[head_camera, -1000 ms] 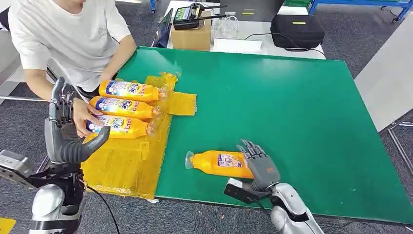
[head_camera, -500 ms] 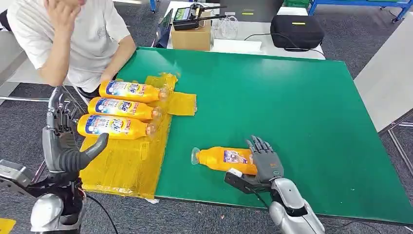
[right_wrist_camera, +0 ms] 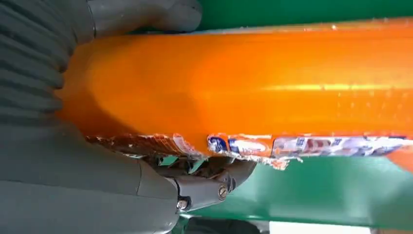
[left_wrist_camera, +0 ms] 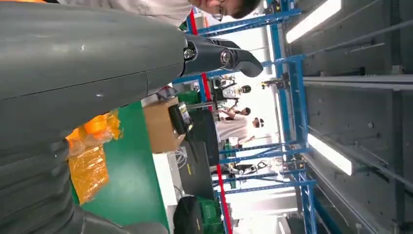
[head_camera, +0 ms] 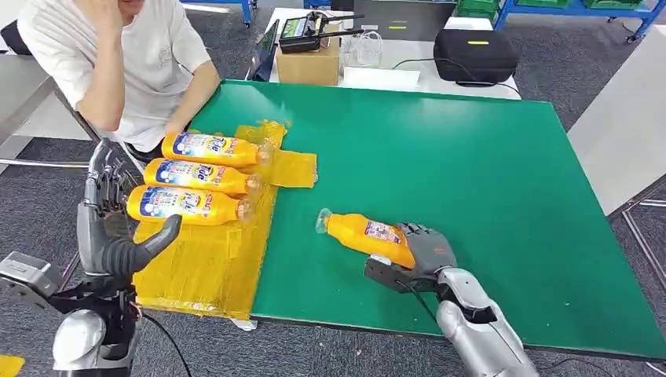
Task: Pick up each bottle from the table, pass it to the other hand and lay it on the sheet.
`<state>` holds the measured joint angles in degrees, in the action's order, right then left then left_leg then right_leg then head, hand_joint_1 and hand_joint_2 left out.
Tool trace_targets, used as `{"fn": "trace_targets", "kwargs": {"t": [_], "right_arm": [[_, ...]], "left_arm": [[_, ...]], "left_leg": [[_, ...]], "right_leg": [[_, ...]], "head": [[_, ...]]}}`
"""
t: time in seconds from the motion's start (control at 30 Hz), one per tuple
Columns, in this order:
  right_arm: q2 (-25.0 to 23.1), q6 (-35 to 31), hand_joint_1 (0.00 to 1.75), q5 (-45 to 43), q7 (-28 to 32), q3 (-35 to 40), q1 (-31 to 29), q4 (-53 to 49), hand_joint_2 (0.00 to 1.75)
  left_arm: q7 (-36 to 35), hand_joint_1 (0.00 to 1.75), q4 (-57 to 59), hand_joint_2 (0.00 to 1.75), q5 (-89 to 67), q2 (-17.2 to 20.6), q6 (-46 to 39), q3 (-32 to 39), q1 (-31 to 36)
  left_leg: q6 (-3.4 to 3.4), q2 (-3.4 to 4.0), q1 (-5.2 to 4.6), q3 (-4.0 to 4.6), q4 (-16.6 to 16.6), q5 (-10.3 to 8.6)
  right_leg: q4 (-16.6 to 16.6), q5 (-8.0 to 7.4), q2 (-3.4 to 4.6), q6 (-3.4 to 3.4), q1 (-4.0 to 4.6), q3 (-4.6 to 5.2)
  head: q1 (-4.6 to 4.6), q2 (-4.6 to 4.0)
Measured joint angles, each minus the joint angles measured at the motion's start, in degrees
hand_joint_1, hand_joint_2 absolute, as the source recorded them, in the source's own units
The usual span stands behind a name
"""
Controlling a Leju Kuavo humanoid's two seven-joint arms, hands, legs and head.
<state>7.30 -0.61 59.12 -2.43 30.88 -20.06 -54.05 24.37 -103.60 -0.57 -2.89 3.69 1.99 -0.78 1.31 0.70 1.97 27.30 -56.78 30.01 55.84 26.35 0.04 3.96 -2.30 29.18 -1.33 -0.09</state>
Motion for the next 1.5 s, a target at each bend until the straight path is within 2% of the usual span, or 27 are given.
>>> {"fn": "trace_targets", "kwargs": {"t": [0.63, 0.7, 0.83, 0.93, 1.0, 1.13, 1.23, 1.5], "right_arm": [[1.5, 1.8, 1.75, -3.3, 0.5, 1.5, -3.3, 4.2, 1.75], [1.5, 1.8, 1.75, -6.4, 3.8, 1.5, -3.3, 4.5, 1.75], [1.2, 1.7, 1.75, -20.2, 19.2, 0.2, -1.8, 3.6, 1.75], [-0.9, 0.6, 1.75, -28.8, 27.7, -1.8, 3.9, -2.2, 1.75], [-2.5, 0.5, 1.75, -32.7, 30.4, -2.9, 7.8, -7.3, 1.75], [-5.6, 1.0, 1.75, -40.0, 32.5, -6.1, 11.7, -17.3, 1.75], [-6.8, 1.2, 1.75, -42.2, 32.6, -8.2, 13.0, -22.4, 1.75], [-7.9, 1.9, 1.75, -42.7, 32.6, -9.8, 13.6, -25.5, 1.75]], "left_arm": [[-0.2, 0.00, 1.6, 1.75, -0.2, 0.5, 0.1, -1.2, 1.1], [-0.2, 0.00, 1.6, 1.75, 0.1, 0.6, 0.1, -1.3, 1.1], [-1.1, 0.00, 2.4, 1.75, 2.2, 0.9, 0.4, -1.9, 1.7], [-6.4, 0.00, 4.4, 1.75, 1.6, 0.7, -1.8, -3.8, 1.7], [-8.5, 0.00, 7.2, 1.75, 1.0, 0.3, -3.3, -5.6, 1.5], [-5.9, 0.00, 13.7, 1.75, -0.7, -1.7, -6.9, -9.8, -0.1], [-3.9, 0.00, 17.2, 1.75, 0.2, -3.5, -7.8, -12.6, -1.5], [-2.0, 0.00, 20.6, 1.75, 7.0, -4.7, -1.7, -18.1, -3.2]], "left_leg": [[0.00, 0.00, 0.00, -0.29, 0.0, 0.00], [0.00, 0.00, 0.00, -0.31, 0.0, 0.00], [0.01, 0.12, 0.01, -0.32, 0.0, 0.02], [0.01, 0.00, 0.05, -0.09, 0.0, 0.01], [0.01, -0.20, 0.06, 0.25, 0.0, -0.02], [0.01, -0.16, 0.03, 0.53, 0.0, -0.02], [-0.01, -0.16, -0.01, 0.66, 0.0, 0.00], [-0.01, -0.16, -0.01, 0.75, 0.0, 0.01]], "right_leg": [[0.0, 0.00, 0.00, 0.00, 0.00, -0.31], [0.0, 0.00, 0.00, 0.00, 0.01, -0.33], [0.0, -0.02, 0.16, -0.01, 0.01, -0.35], [0.0, -0.01, 0.13, 0.00, 0.05, -0.18], [0.0, -0.01, -0.04, 0.00, 0.05, 0.09], [0.1, 0.00, -0.03, 0.00, 0.01, 0.34], [-0.1, 0.00, -0.03, 0.00, -0.01, 0.37], [-0.1, 0.00, -0.04, 0.01, -0.01, 0.48]], "head": [[0.00, 0.00], [0.00, 0.00], [0.00, 0.00], [-0.02, 0.00], [-0.04, 0.00], [-0.02, 0.00], [0.00, 0.00], [-0.04, 0.00]]}}
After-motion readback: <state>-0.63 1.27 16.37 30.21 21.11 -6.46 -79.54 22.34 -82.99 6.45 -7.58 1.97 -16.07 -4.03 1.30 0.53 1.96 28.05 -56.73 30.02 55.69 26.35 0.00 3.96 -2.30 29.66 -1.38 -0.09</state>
